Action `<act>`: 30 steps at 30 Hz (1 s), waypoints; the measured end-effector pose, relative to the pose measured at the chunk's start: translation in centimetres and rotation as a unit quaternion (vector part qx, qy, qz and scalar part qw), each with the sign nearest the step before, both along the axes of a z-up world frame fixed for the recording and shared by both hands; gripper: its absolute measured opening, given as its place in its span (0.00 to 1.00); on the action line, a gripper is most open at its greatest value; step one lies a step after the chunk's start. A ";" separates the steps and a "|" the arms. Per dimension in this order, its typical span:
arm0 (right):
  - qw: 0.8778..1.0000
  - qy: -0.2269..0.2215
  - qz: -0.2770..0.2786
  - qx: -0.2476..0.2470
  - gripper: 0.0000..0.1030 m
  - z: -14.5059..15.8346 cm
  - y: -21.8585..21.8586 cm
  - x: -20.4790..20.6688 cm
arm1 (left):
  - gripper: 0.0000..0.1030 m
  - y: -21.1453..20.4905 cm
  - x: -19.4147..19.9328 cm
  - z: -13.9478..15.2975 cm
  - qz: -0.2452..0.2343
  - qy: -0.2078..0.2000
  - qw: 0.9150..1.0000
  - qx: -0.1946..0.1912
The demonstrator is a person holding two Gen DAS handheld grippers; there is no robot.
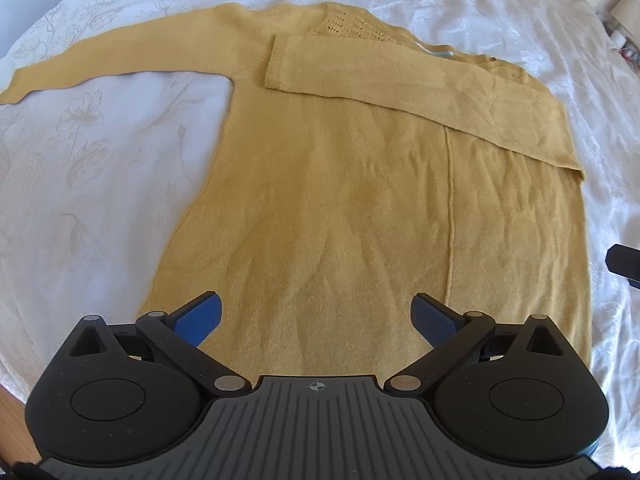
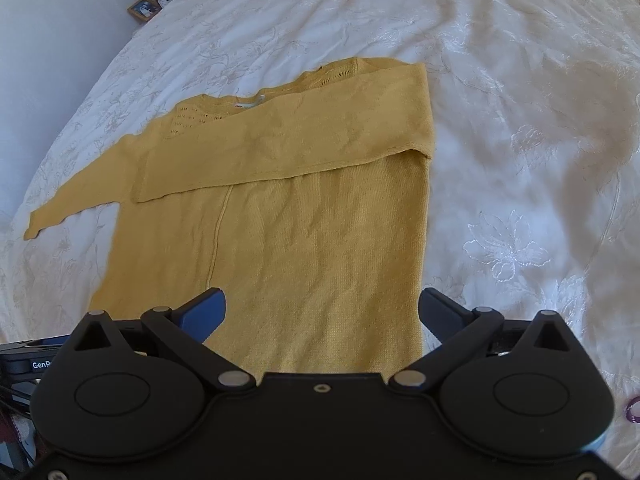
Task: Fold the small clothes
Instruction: 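Move the left tool over to the other sleeve's cuff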
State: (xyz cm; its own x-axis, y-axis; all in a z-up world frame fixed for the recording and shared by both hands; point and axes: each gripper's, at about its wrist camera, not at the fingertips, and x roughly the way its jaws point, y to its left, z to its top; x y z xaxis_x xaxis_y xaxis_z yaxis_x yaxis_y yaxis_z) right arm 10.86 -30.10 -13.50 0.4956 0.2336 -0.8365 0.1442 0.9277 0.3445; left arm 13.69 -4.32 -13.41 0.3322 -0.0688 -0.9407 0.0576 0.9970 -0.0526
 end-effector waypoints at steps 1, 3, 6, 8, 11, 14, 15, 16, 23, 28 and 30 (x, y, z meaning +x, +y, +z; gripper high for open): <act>1.000 -0.002 0.004 0.003 0.99 0.1 0.1 -0.1 | 0.99 0.0 -0.3 0.3 0.004 -0.005 1.000 -0.005; 1.000 -0.006 0.010 0.009 0.99 0.3 0.2 -0.4 | 0.99 0.1 -0.8 0.9 0.014 -0.013 1.000 -0.009; 1.000 -0.013 0.017 0.018 0.99 0.6 0.4 -0.6 | 0.99 0.4 -1.1 1.9 0.030 -0.028 0.999 -0.013; 0.999 -0.016 0.024 0.021 0.99 0.8 0.5 -0.6 | 0.98 0.7 -1.2 2.7 0.040 -0.044 0.998 -0.014; 0.999 -0.024 0.032 0.017 0.99 1.2 0.7 -0.4 | 0.98 1.2 -1.0 3.9 0.051 -0.075 0.996 -0.007; 0.999 -0.039 0.033 0.009 0.99 2.0 0.8 -0.1 | 0.98 1.6 -0.2 4.9 0.052 -0.100 0.994 0.007; 0.998 -0.044 0.032 0.008 0.99 2.3 0.8 0.0 | 0.98 1.8 0.0 5.1 0.054 -0.105 0.993 0.012; 0.998 -0.048 0.032 0.007 0.99 2.5 0.9 0.2 | 0.98 2.0 0.5 5.4 0.053 -0.111 0.992 0.019; 0.997 -0.068 0.031 -0.006 0.99 3.8 2.4 1.6 | 0.98 4.6 3.3 6.5 0.073 -0.139 0.984 0.082; 0.997 -0.066 0.034 -0.008 0.99 3.9 4.2 3.0 | 0.92 7.9 5.7 5.8 0.083 -0.131 0.980 0.127; 0.997 -0.059 0.038 -0.008 0.99 3.7 5.1 3.6 | 0.80 9.7 6.7 5.4 0.081 -0.120 0.983 0.116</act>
State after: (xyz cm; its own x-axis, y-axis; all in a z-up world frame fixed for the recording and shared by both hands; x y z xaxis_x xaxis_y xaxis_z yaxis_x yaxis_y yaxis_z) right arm 14.47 -24.99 -9.76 0.5729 0.2603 -0.7771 0.0330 0.9401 0.3392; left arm 20.43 5.36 -8.02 0.5351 0.2099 -0.8183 -0.1192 0.9777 0.1729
